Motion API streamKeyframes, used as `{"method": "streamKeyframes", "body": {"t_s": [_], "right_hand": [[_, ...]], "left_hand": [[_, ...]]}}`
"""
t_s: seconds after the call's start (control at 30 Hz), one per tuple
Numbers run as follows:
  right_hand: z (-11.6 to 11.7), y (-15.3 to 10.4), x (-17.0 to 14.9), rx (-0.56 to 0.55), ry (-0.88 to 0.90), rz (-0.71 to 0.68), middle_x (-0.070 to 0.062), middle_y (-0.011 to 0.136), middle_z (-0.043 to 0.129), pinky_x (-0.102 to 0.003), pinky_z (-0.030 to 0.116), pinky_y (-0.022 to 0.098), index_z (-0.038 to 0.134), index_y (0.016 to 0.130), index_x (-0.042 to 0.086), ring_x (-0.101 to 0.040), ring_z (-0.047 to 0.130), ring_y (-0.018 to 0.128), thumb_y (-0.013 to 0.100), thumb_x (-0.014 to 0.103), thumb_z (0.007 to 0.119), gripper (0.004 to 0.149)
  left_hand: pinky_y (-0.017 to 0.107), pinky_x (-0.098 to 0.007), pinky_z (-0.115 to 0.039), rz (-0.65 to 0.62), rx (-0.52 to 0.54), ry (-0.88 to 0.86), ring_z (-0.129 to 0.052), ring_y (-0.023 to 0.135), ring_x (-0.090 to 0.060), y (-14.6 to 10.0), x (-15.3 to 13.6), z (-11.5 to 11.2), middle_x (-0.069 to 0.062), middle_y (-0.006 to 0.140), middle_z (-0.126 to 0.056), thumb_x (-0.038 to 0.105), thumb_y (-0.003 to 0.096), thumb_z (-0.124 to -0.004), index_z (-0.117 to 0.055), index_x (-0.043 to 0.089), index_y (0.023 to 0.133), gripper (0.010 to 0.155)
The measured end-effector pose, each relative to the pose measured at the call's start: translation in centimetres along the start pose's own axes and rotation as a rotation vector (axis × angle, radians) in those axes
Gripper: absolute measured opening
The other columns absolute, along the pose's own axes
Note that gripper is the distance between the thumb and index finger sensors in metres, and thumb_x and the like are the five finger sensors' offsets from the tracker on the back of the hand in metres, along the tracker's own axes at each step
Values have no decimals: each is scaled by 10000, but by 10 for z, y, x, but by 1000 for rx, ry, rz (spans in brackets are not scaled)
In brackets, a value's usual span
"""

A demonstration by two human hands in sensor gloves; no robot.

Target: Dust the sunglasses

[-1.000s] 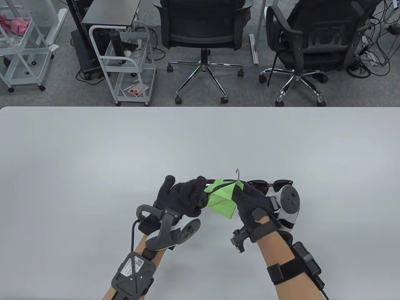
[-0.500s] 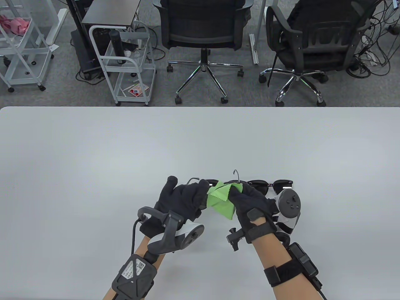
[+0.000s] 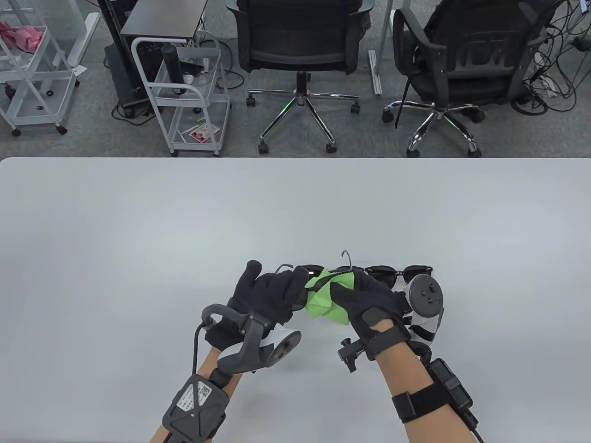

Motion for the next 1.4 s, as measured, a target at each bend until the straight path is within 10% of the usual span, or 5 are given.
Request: {"method": "streamKeyframes", "body": {"t_s": [0.57, 0.83, 1.13, 1.4], "right_hand": [[26, 6, 0, 376, 59, -93, -72, 959, 883, -651, 663, 605, 727, 964, 122, -372, 925, 832, 503, 410, 752, 544], [55, -5, 0, 346, 46, -48, -76, 963, 868, -637, 667, 610, 708, 967, 114, -373, 897, 857, 493, 401, 793, 560], [45, -10, 1, 94, -37, -15, 13, 629, 1032, -603, 725, 578, 901, 697, 165, -267, 1040, 617, 381, 419, 969, 411], [49, -7, -6, 227, 87, -5, -3, 762, 1022, -615, 702, 599, 885, 794, 167, -290, 1005, 736, 433, 383, 869, 421]], "left_hand": [[794, -471, -633, 208, 71, -260, -986, 788, -10, -7, -53, 7, 219, 952, -797, 590, 205, -996, -551, 403, 1044, 968], [784, -449, -659, 84, 135, -127, -1022, 739, 1, -5, -19, 22, 225, 919, -837, 639, 153, -978, -588, 405, 1026, 984], [764, -425, -701, 24, 118, -111, -1043, 686, 13, 0, 2, 22, 195, 908, -848, 613, 160, -972, -586, 362, 1032, 986], [752, -406, -728, 42, 118, -123, -1069, 636, 33, -3, -4, 25, 174, 911, -863, 560, 168, -999, -603, 338, 1027, 971]]}}
Point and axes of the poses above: the tracker on the back of each hand, its own x axis roughly to the thumb side, its own y axis roughly from the wrist to the fingertips, z = x × y, the point moved 1 cm from there along y, roughly from the wrist to the fingertips
